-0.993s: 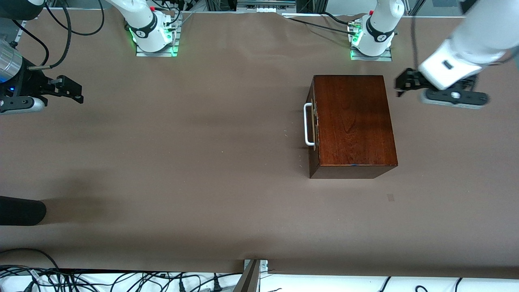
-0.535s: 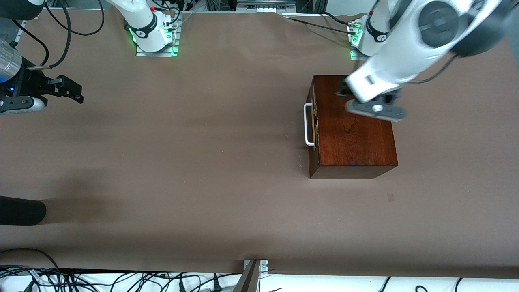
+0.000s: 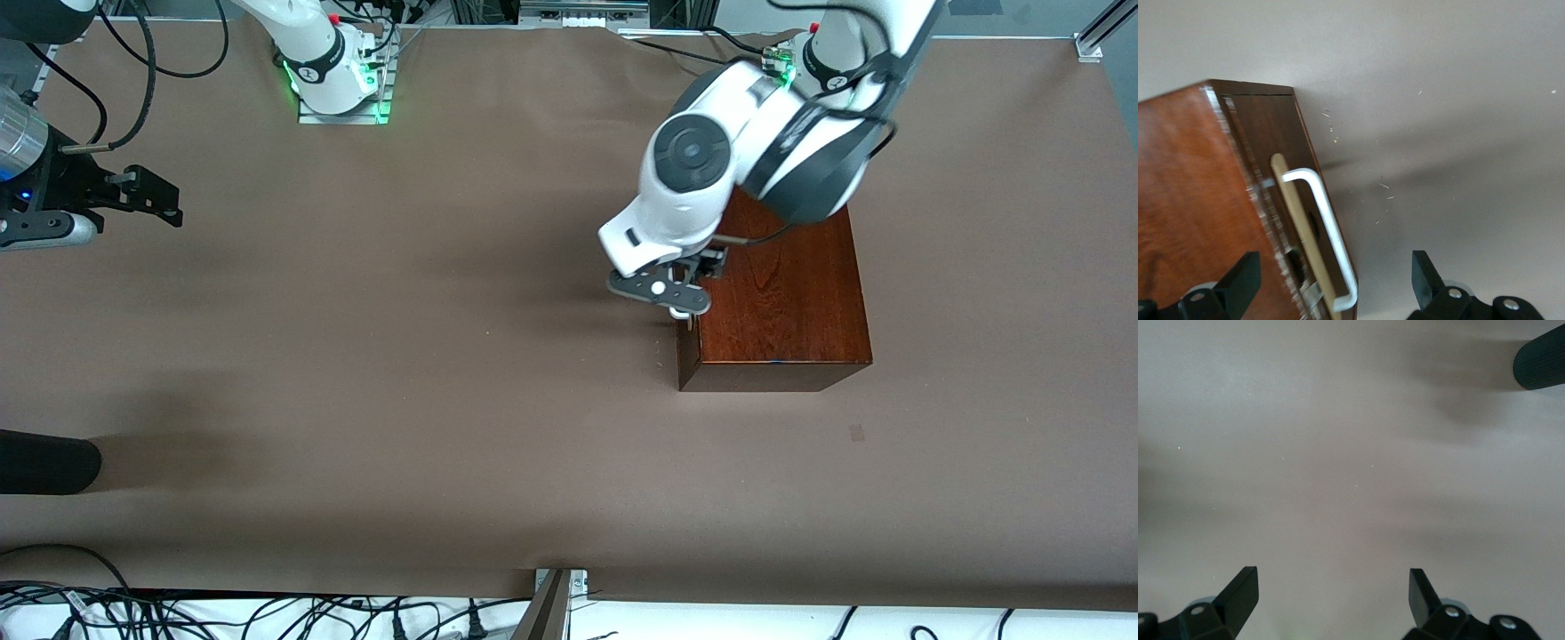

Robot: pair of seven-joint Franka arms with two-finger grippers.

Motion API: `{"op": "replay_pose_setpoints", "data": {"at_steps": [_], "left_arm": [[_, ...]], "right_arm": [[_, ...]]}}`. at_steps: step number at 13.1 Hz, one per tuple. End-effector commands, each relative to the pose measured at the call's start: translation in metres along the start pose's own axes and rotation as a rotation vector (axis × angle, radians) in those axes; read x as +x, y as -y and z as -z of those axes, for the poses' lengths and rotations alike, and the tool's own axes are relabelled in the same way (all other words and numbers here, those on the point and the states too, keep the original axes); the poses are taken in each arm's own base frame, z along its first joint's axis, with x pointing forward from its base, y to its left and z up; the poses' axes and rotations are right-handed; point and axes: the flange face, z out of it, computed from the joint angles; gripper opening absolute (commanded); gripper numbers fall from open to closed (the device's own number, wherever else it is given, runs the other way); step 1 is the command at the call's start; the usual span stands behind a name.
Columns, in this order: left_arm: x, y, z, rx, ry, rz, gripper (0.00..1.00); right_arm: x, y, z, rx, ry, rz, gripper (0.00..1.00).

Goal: Open drawer, take yellow block, close drawer

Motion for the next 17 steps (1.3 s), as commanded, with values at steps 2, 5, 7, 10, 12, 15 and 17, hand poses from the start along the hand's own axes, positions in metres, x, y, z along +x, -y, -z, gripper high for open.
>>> {"op": "replay_pose_setpoints", "data": {"at_steps": [2, 5, 7, 10, 12, 15, 17], "left_arm": [[0.003, -0.028, -0.046, 0.058, -0.04, 0.048, 1.0], [-0.011, -0.049, -0.064, 0.111, -0.042, 0.086, 1.0], [-0.016, -0.052, -0.076, 0.152, -0.042, 0.078, 1.0], [-0.019, -0.047, -0.089, 0.185, -0.033, 0.095, 1.0], [-0.025, -0.048, -0.098, 0.198, -0.019, 0.113, 1.0], [-0.032, -0.048, -0.111, 0.216, -0.003, 0.153, 1.0], [-0.032, -0.048, -0.117, 0.245, -0.016, 0.145, 1.0]], "right_arm": [[0.001, 0.0, 0.005, 0.014, -0.009, -0.006, 1.0], [0.001, 0.001, 0.005, 0.014, -0.009, -0.004, 1.0], [0.001, 0.003, 0.005, 0.013, -0.01, -0.002, 1.0], [0.001, 0.001, 0.005, 0.013, -0.01, -0.002, 1.0], [0.001, 0.001, 0.006, 0.014, -0.012, -0.002, 1.0], [0.001, 0.001, 0.005, 0.013, -0.01, -0.004, 1.0], [0.001, 0.001, 0.005, 0.014, -0.01, -0.007, 1.0]]}}
